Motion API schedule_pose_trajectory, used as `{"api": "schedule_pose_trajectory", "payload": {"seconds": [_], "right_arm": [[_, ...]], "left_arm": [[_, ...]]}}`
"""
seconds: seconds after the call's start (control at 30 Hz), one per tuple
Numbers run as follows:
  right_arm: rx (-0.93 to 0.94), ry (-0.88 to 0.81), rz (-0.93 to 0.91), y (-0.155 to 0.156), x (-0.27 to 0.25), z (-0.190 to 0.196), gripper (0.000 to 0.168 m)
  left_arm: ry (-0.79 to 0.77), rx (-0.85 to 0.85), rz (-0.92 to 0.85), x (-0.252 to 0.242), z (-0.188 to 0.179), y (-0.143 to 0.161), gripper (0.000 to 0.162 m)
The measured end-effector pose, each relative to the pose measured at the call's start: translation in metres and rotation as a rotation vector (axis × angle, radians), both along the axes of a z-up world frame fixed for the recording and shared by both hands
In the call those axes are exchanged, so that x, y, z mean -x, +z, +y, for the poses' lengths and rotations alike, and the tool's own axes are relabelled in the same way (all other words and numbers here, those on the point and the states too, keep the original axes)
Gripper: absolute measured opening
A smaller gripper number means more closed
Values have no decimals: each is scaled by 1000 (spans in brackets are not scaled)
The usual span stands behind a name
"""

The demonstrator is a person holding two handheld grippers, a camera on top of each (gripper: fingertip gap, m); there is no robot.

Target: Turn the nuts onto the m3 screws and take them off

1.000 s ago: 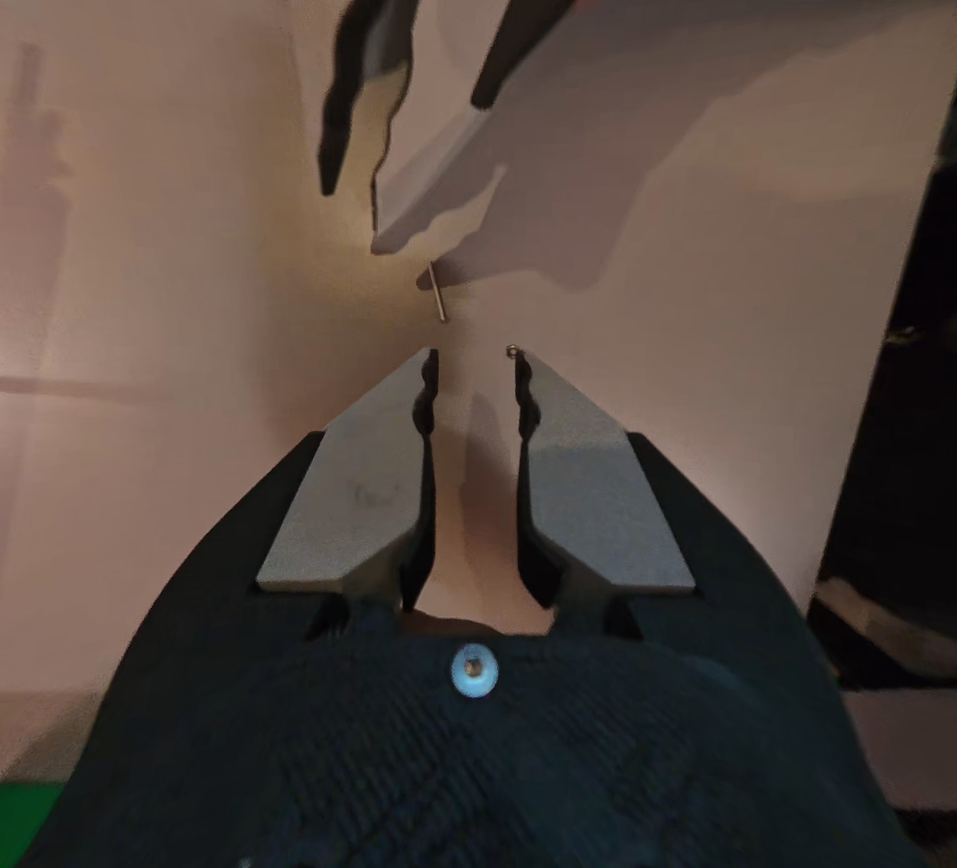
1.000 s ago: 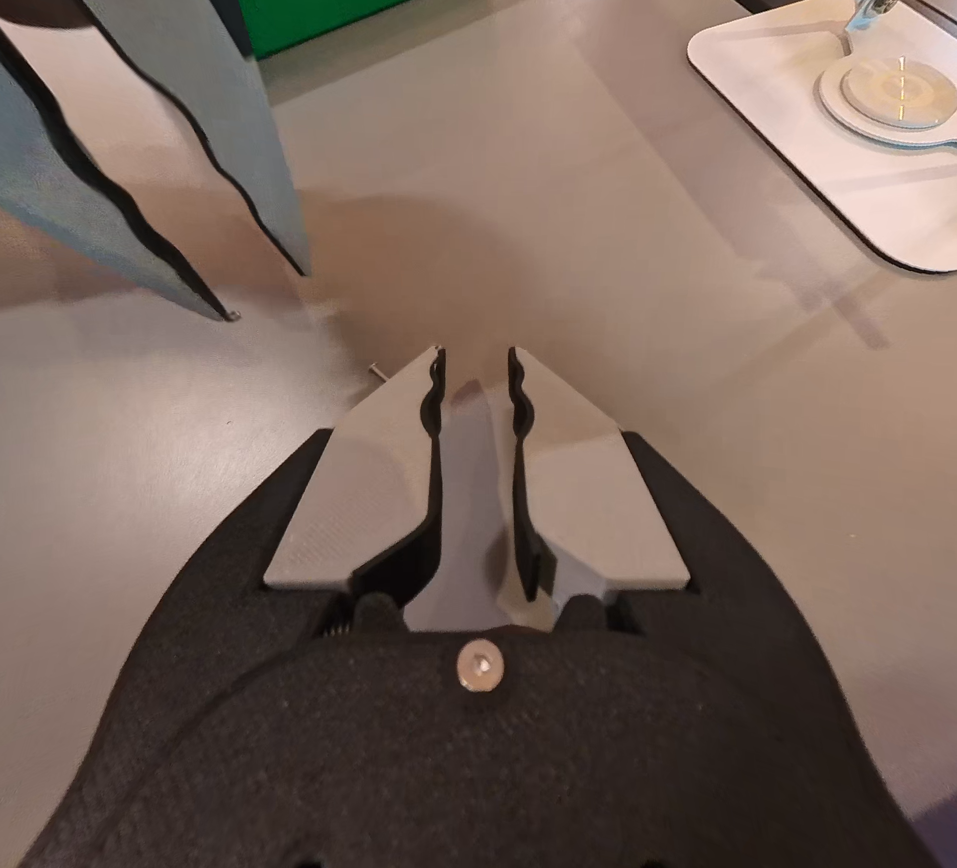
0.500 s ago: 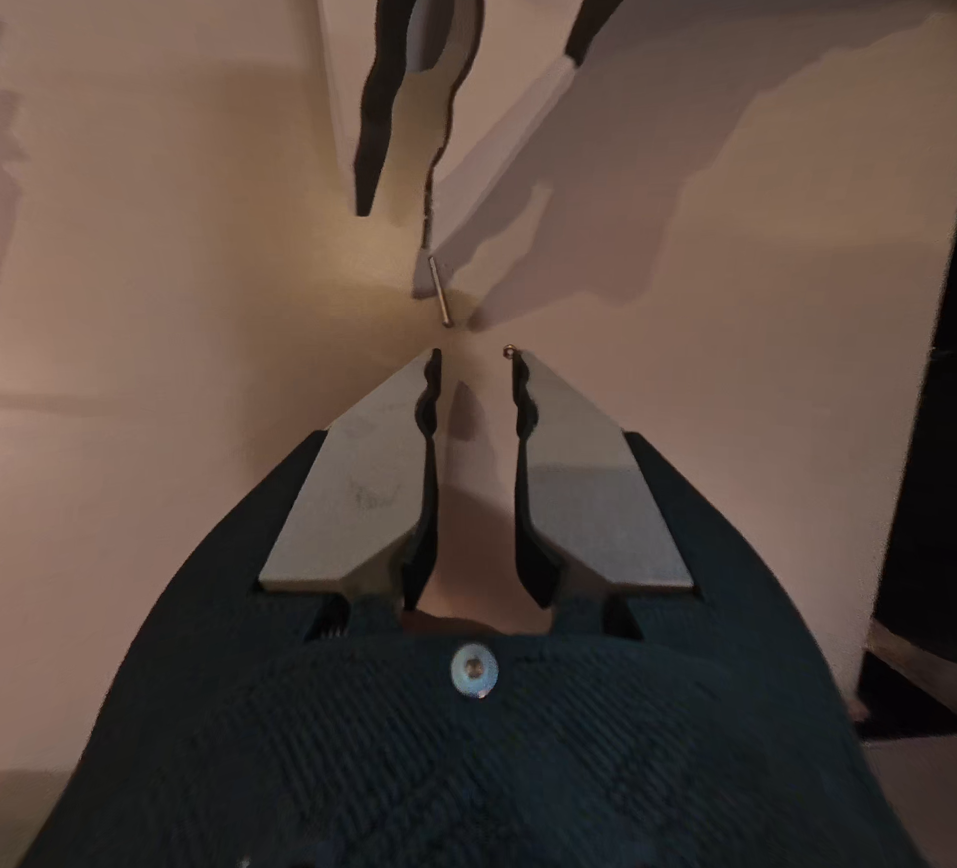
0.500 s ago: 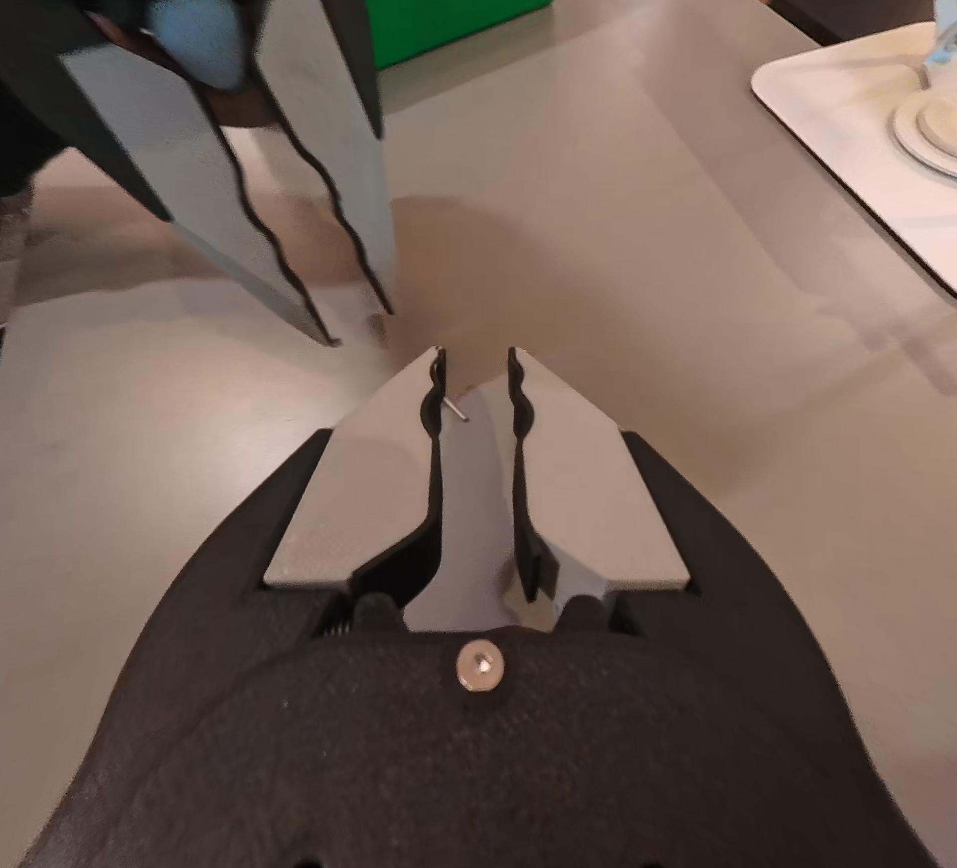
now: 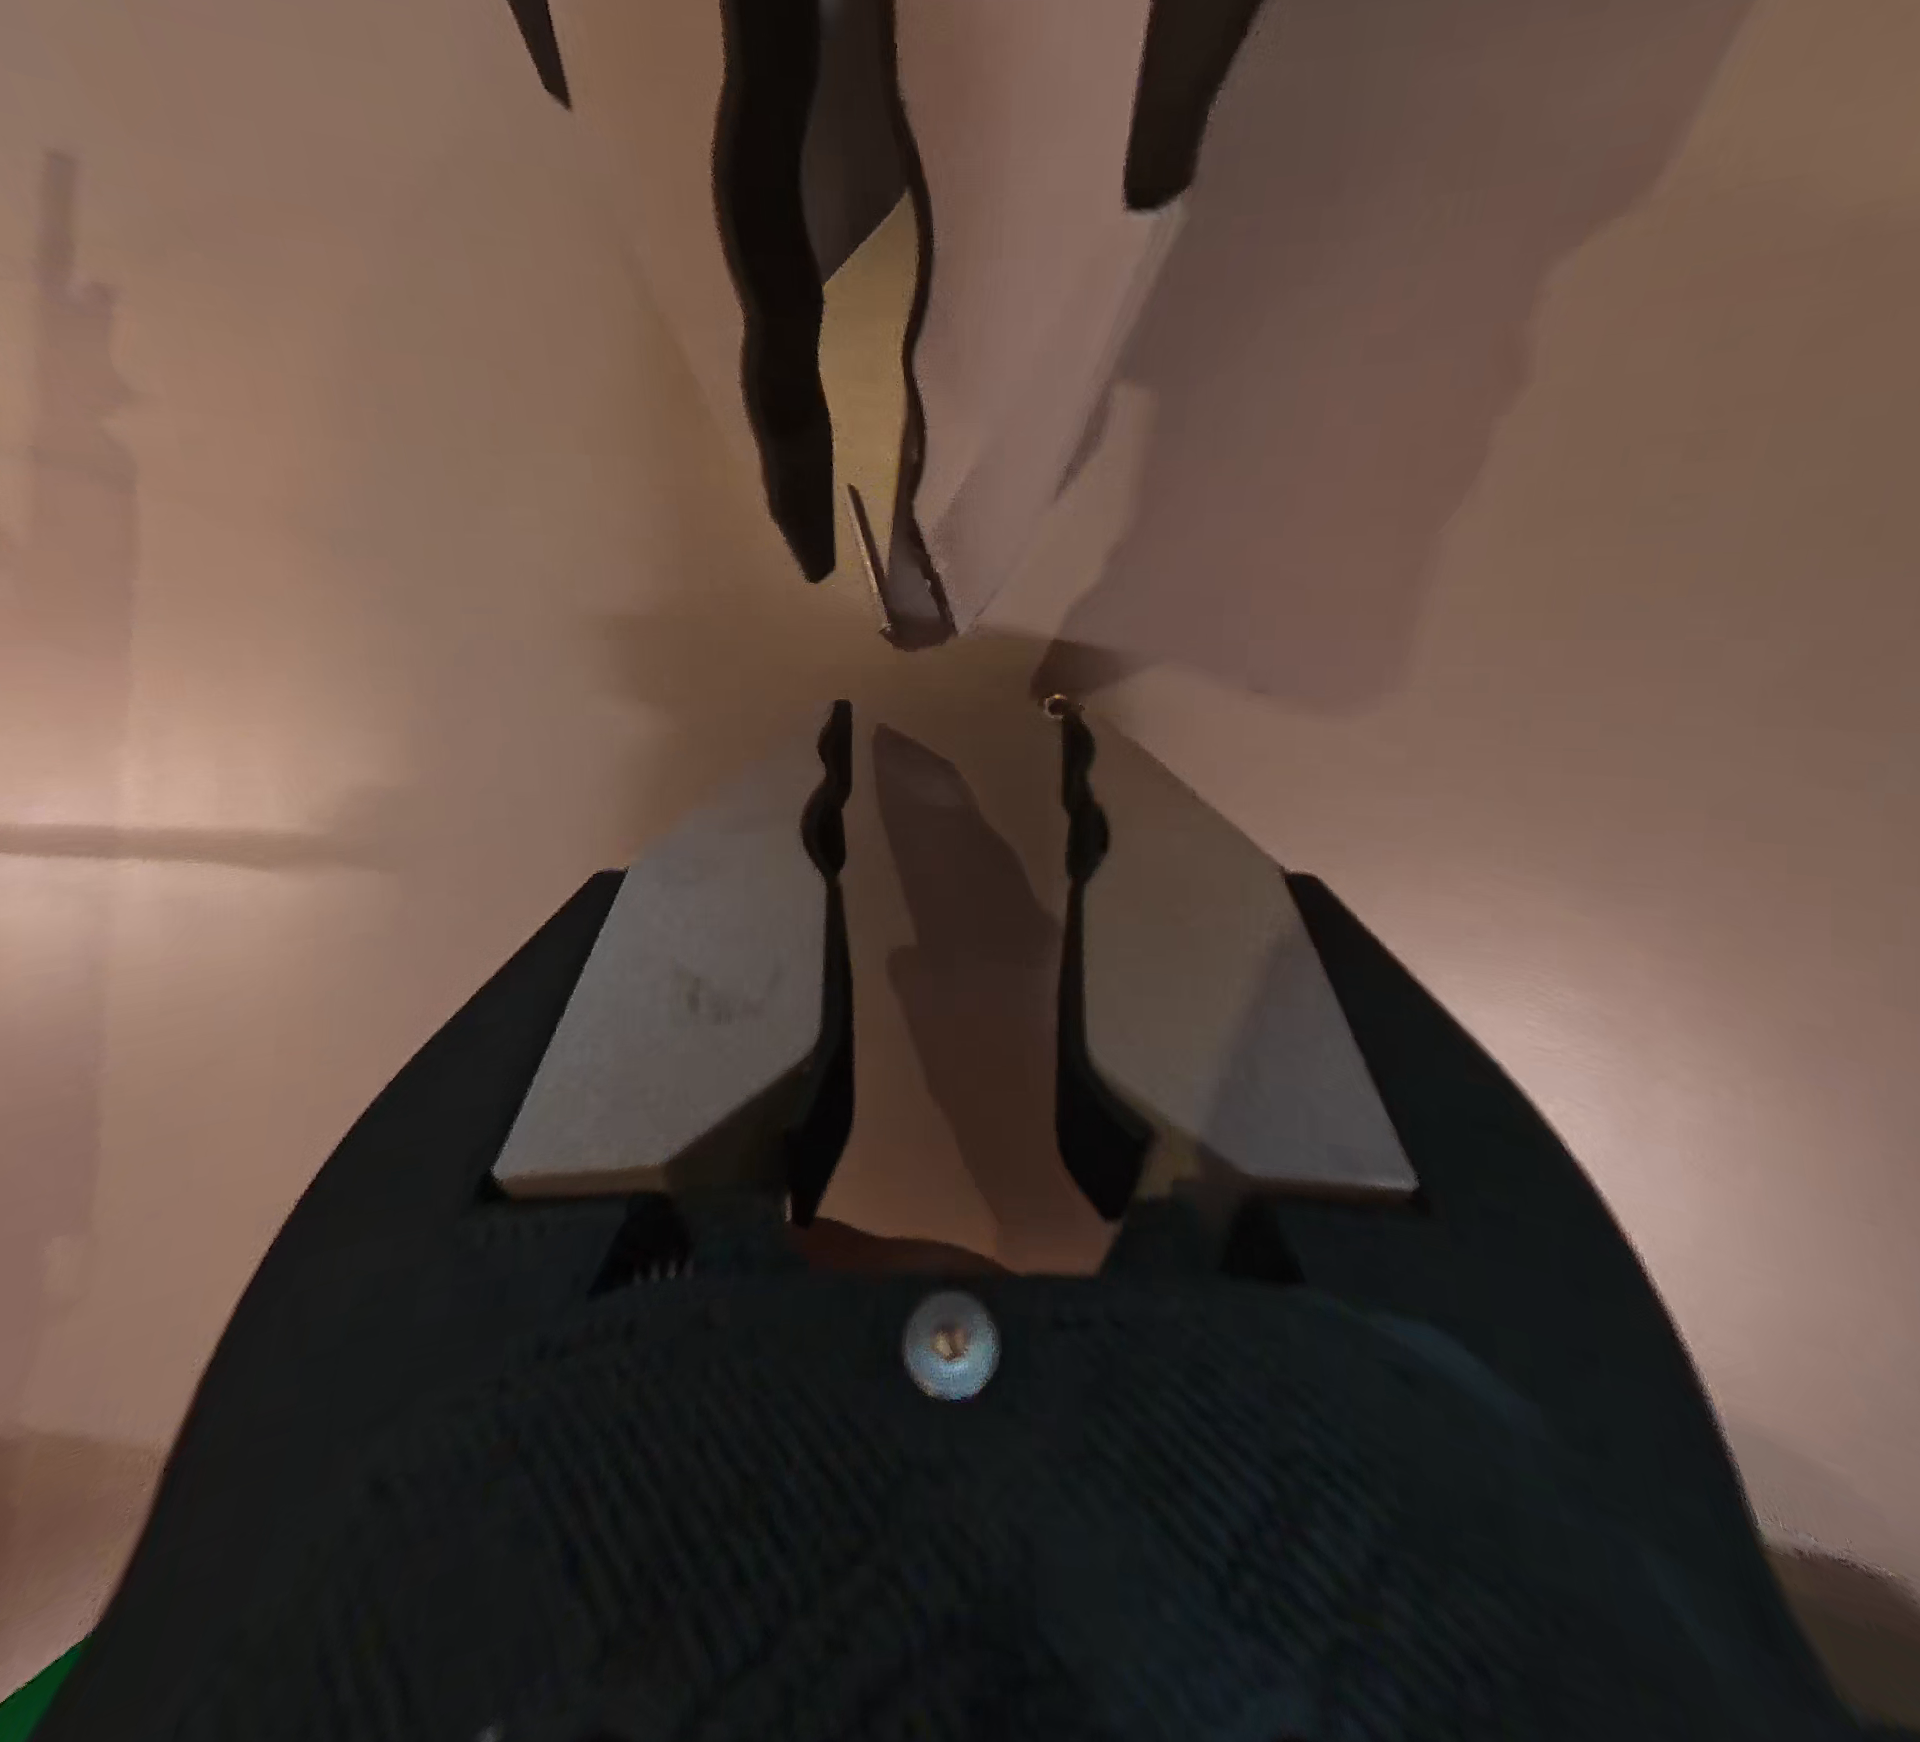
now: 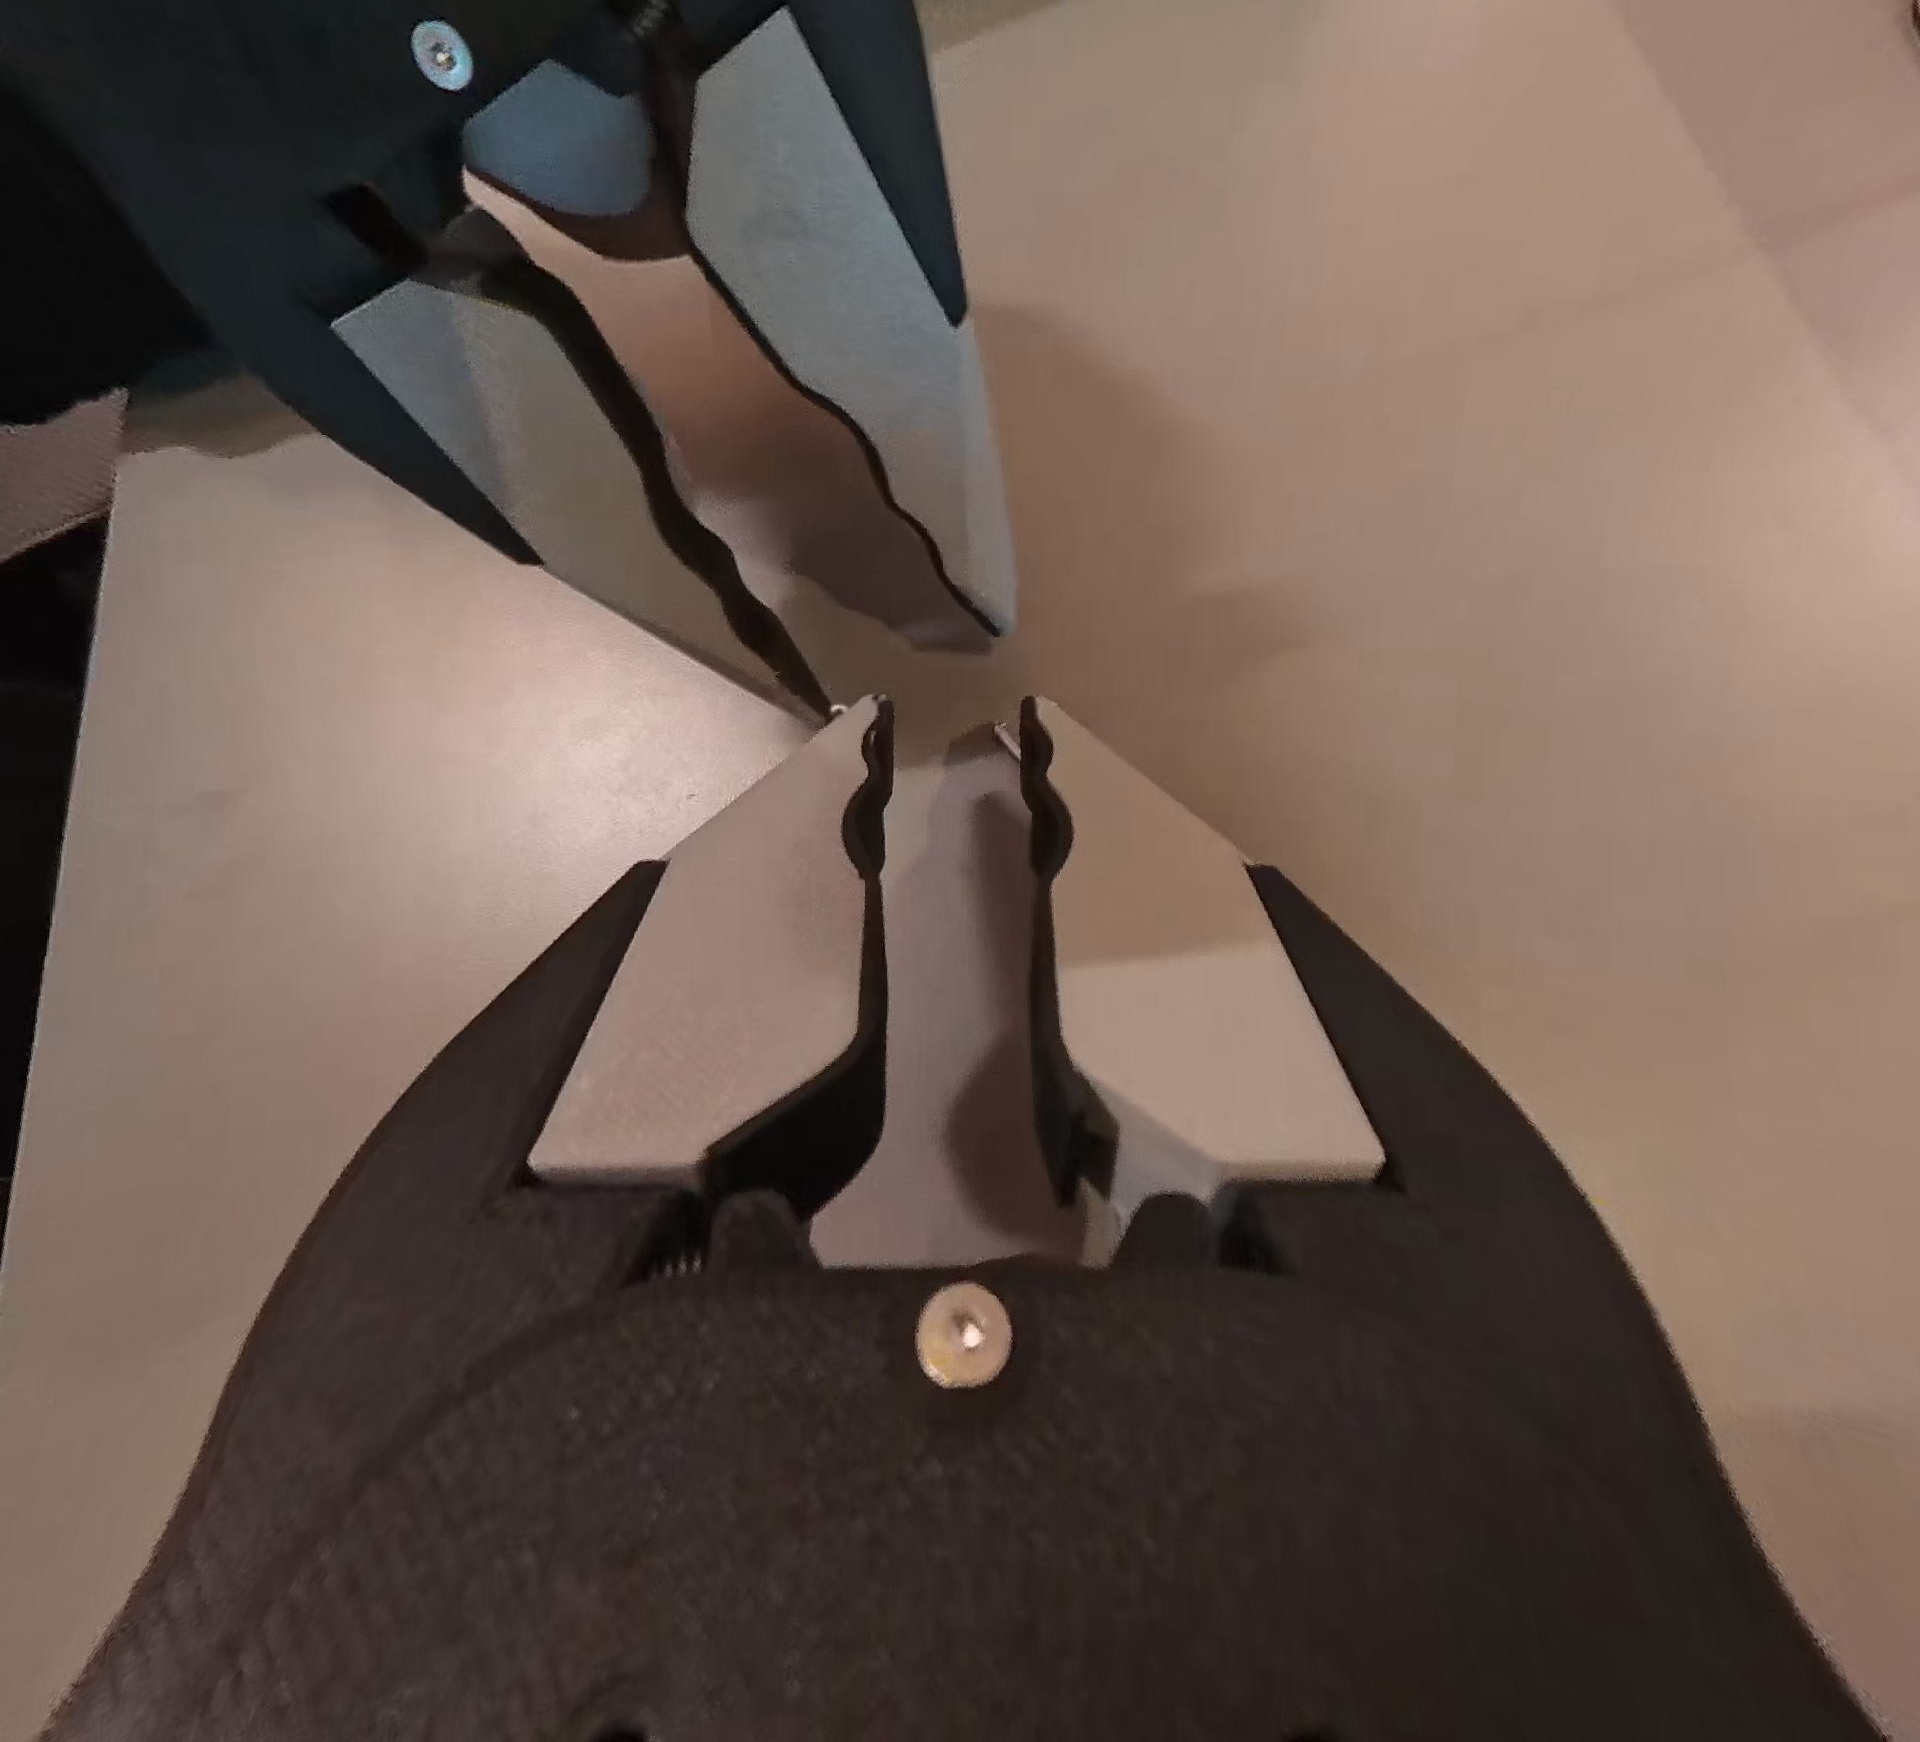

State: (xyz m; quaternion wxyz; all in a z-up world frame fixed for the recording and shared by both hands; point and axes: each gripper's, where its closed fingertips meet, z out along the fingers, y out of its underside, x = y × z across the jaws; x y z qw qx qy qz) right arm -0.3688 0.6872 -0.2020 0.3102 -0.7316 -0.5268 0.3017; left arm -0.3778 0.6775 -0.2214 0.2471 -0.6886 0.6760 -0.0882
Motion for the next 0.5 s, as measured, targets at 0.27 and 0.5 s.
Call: {"api": "schedule_pose_trajectory", "payload": {"seconds": [0.27, 0.5], "right_arm": [[-7, 17, -26, -5, 4, -5, 22], [-14, 9, -50, -12, 4, -3, 22]], "left_arm": [[-3, -147, -84, -6, 10, 10, 42], [-16, -153, -74, -3, 5, 7, 42]]}}
